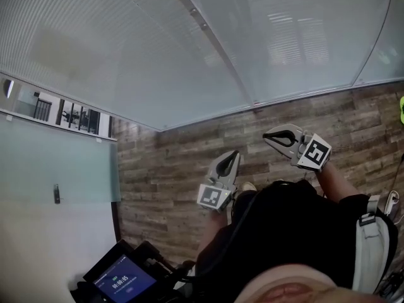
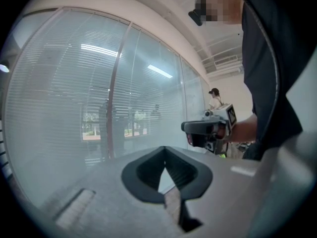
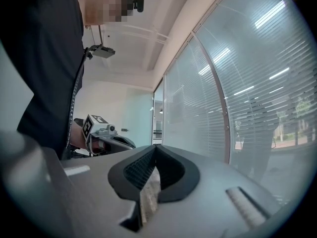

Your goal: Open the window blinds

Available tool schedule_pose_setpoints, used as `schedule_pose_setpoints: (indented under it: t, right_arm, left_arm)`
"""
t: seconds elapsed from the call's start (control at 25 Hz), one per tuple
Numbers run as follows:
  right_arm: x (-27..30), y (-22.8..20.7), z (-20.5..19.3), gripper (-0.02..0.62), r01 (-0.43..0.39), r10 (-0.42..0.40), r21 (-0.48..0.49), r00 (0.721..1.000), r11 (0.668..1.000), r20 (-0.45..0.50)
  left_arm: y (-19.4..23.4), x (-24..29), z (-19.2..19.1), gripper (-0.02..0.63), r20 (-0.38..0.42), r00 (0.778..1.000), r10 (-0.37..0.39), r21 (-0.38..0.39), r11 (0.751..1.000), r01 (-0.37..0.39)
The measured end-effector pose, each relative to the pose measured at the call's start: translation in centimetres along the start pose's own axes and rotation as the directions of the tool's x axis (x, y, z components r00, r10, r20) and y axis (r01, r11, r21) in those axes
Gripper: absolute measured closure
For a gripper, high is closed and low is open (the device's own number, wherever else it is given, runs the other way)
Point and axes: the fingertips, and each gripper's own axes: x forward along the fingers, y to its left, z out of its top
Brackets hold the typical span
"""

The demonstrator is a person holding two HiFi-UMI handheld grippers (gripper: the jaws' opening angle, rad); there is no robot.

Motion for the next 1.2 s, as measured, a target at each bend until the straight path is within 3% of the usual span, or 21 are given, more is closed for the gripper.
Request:
schedule_pose_setpoints:
  t: [0.24, 0.52, 0.88, 1.2]
  right_arm:
    - [1.5, -0.6, -0.1, 0.591, -0.004, 0.003, -0.036, 1.000, 0.999, -0.020]
    - [4.2, -3.0, 0.4, 0.589, 0.103, -0.110, -0.087, 0.991, 0.991, -0.073]
    - [8.4, -3.8, -0.5, 0.589, 0.218, -0.225, -0.091, 0.971, 0.972, -0.081]
    - [15.7, -7.5, 1.3, 0.591, 0.289, -0.293, -0.080, 0.955, 0.954, -0.050]
  left_arm:
    - [1.7, 0.4, -0.5, 0.603, 0.009, 1.000, -0.006, -0.019, 1.000, 0.006]
    - [6.5, 1.7, -0.5, 0.603, 0.029, 0.995, -0.096, -0.075, 0.992, 0.097]
    - [10.9, 1.9, 1.0, 0.603, 0.075, 0.971, -0.226, 0.007, 0.974, 0.226]
    - [19.7, -0.9, 0.8, 0.603, 0.072, 0.976, -0.204, 0.012, 0.979, 0.204]
